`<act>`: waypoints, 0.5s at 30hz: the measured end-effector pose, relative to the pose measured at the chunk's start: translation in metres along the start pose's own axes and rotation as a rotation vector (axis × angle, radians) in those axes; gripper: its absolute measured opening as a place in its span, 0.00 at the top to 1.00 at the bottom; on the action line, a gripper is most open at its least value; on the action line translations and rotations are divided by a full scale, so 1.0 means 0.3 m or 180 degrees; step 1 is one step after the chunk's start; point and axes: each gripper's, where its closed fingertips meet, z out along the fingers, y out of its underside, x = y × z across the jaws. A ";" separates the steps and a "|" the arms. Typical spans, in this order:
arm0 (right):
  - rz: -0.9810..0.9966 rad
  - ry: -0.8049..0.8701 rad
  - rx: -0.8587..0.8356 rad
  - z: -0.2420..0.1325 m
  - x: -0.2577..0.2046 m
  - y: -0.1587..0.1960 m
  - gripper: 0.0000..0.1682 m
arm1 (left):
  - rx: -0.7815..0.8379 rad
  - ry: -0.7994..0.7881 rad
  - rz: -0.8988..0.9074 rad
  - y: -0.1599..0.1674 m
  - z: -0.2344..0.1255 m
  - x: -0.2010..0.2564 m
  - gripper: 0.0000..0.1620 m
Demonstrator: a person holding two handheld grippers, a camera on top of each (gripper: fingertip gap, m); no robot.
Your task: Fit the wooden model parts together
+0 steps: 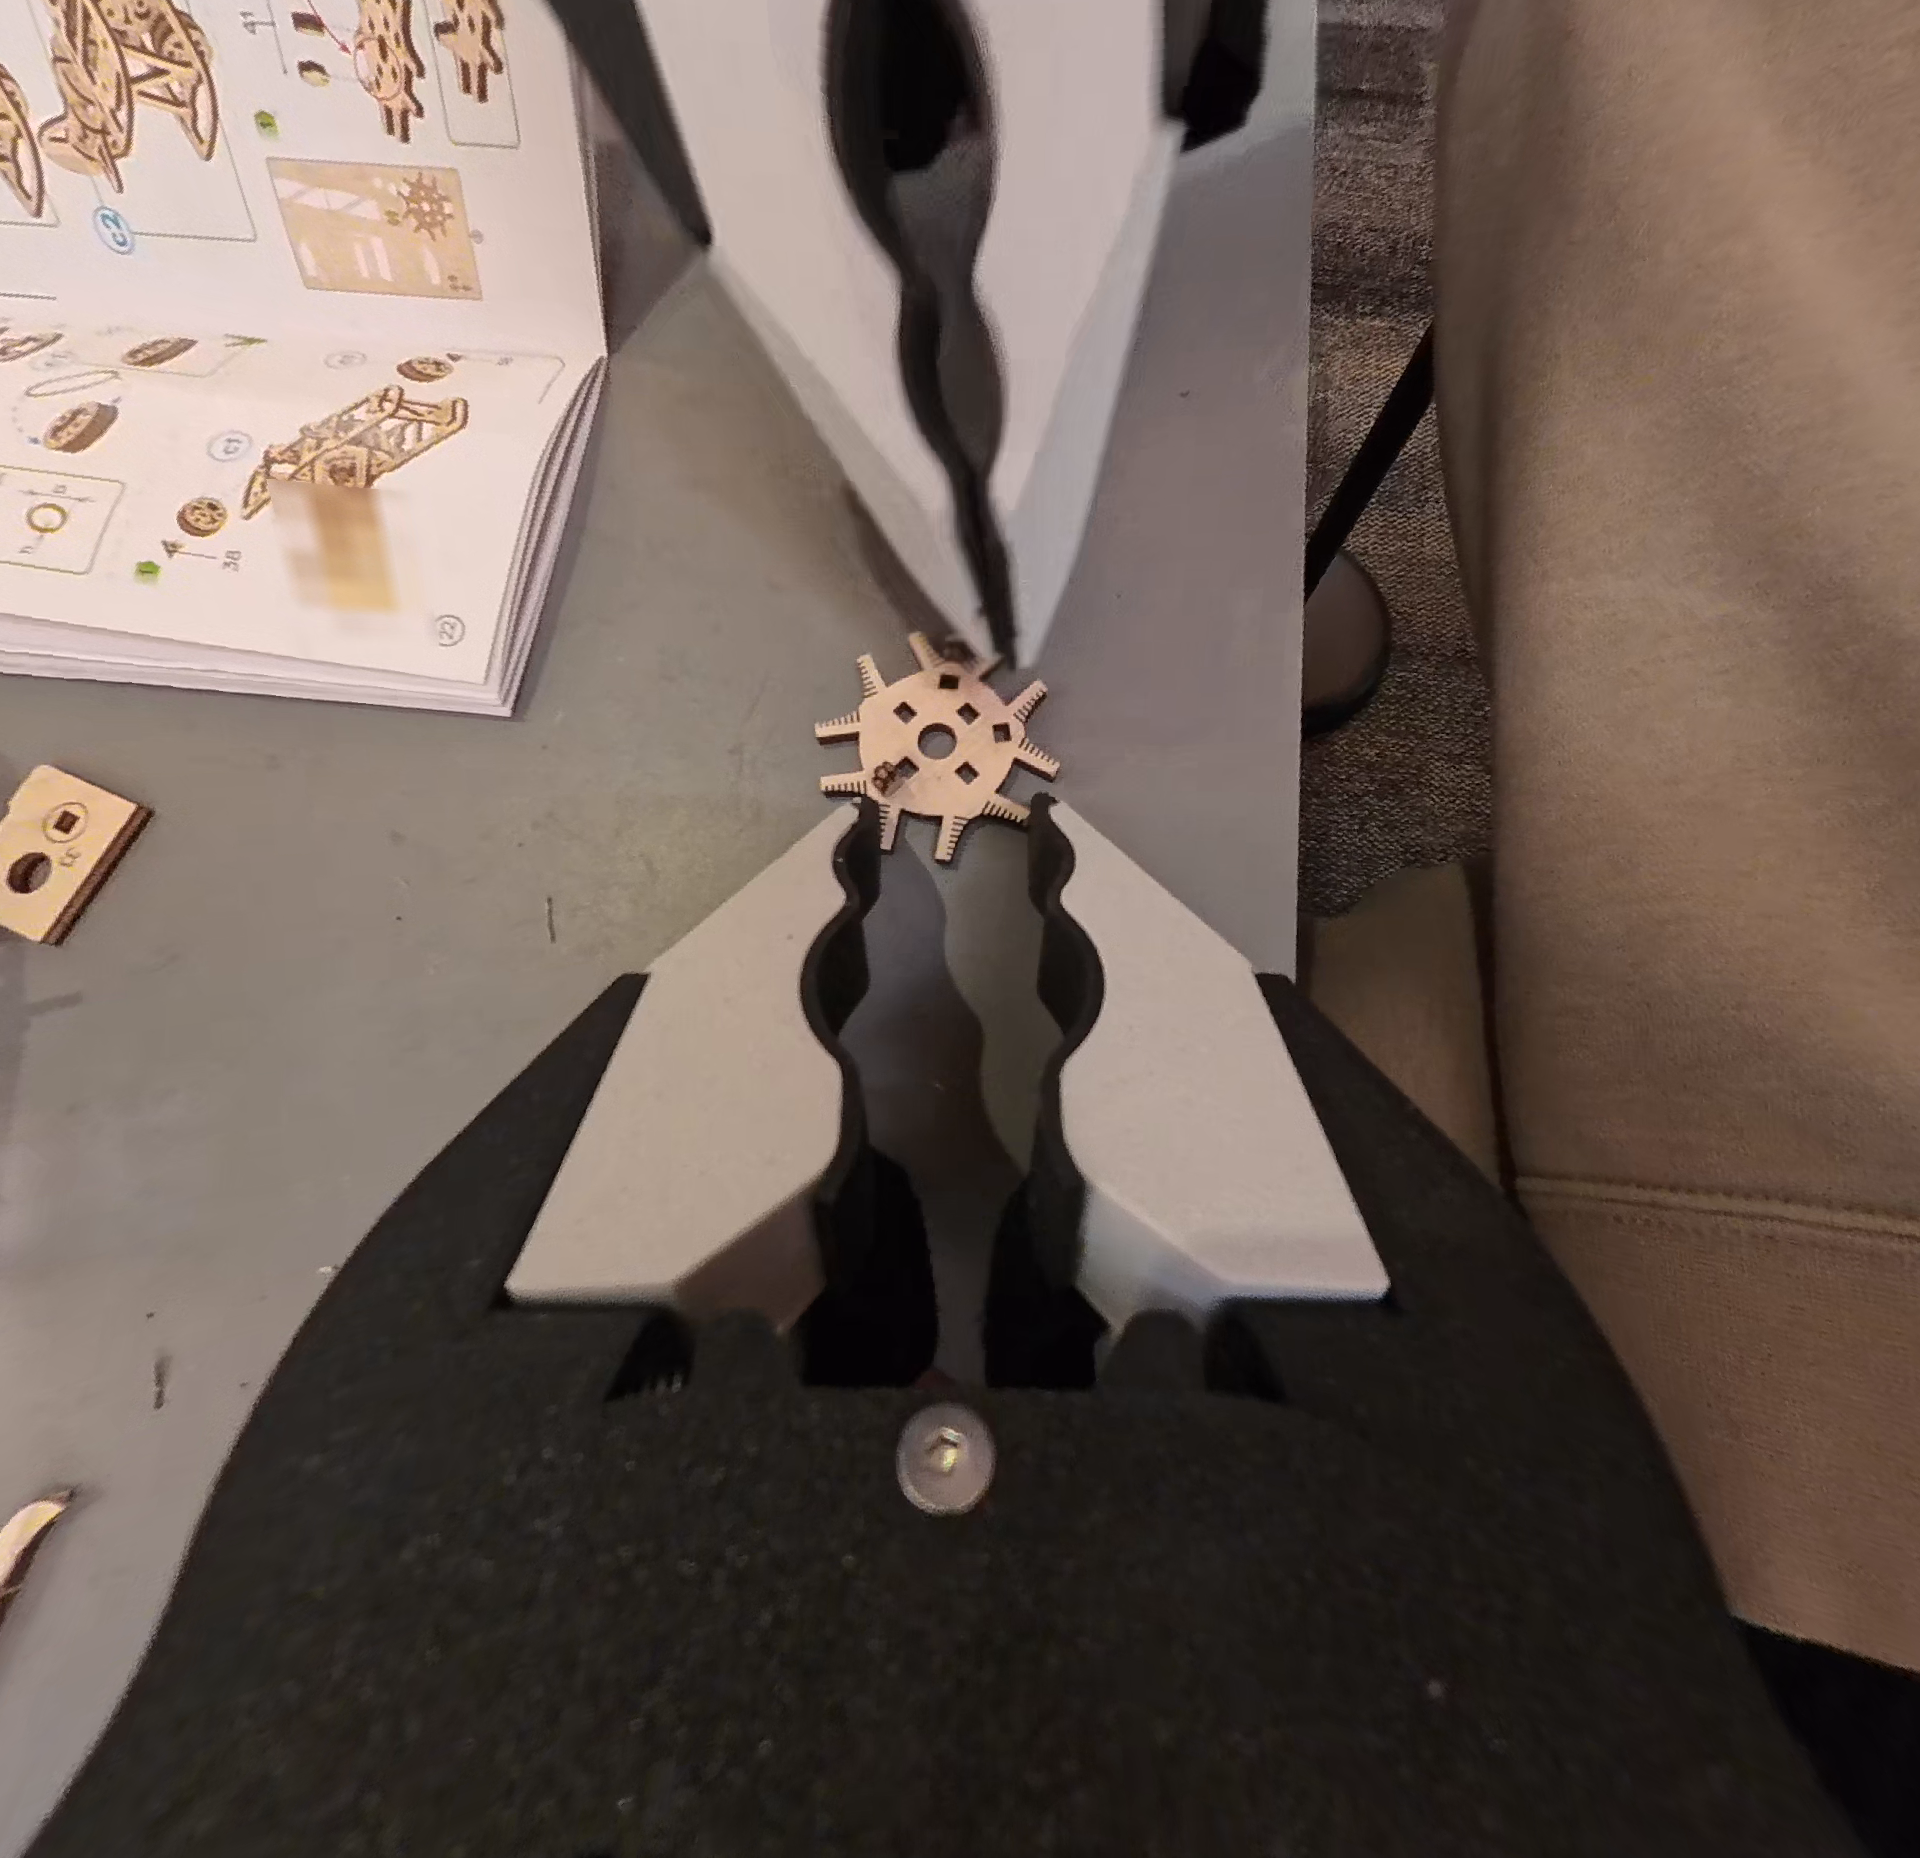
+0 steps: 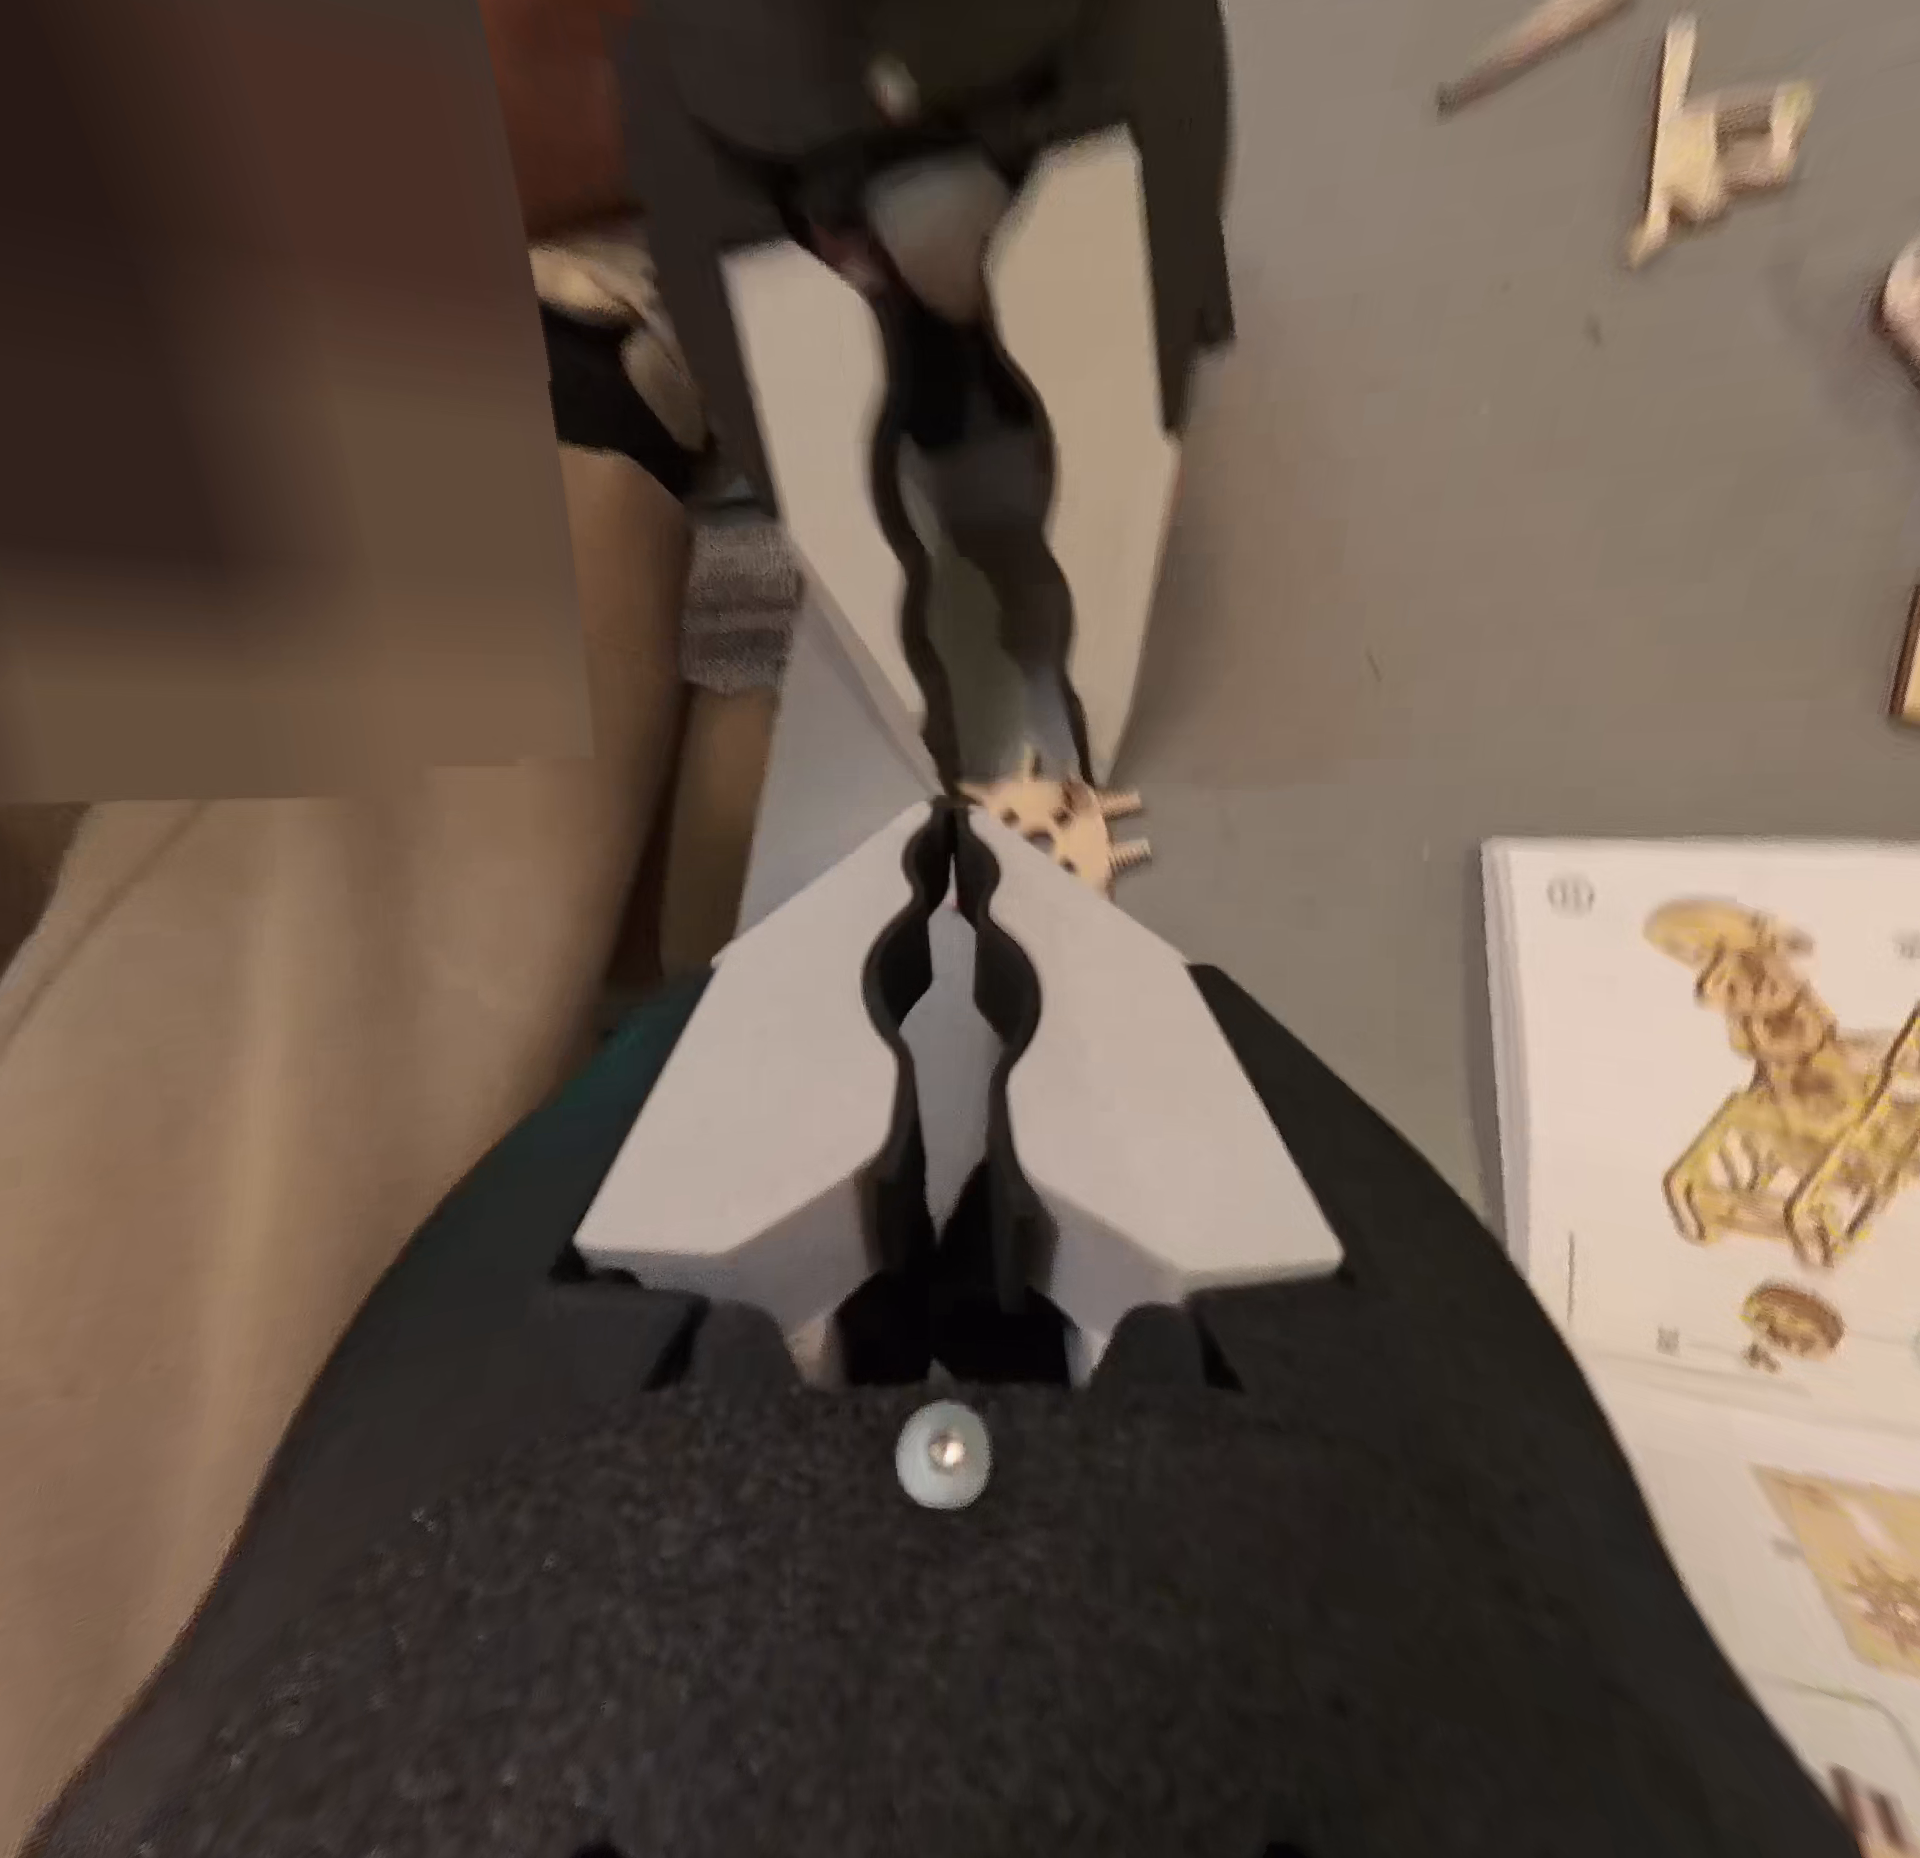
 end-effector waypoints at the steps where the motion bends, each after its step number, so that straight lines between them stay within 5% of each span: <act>1: -0.0091 0.0001 0.0059 -0.008 -0.013 -0.023 1.00 | 0.0000 0.0001 -0.0003 0.000 0.000 -0.001 0.84; 6: -0.0131 0.0340 -0.0013 -0.058 0.048 0.010 1.00 | 0.0000 -0.0003 0.0007 0.000 0.000 0.000 0.84; 10: -0.0106 0.0612 -0.0507 -0.073 0.071 0.107 0.84 | 0.0001 -0.0006 0.0012 0.000 -0.001 0.000 0.84; 15: -0.0150 0.1054 -0.0435 -0.139 0.083 0.041 0.84 | -0.0002 -0.0071 0.0001 0.000 -0.002 0.000 0.84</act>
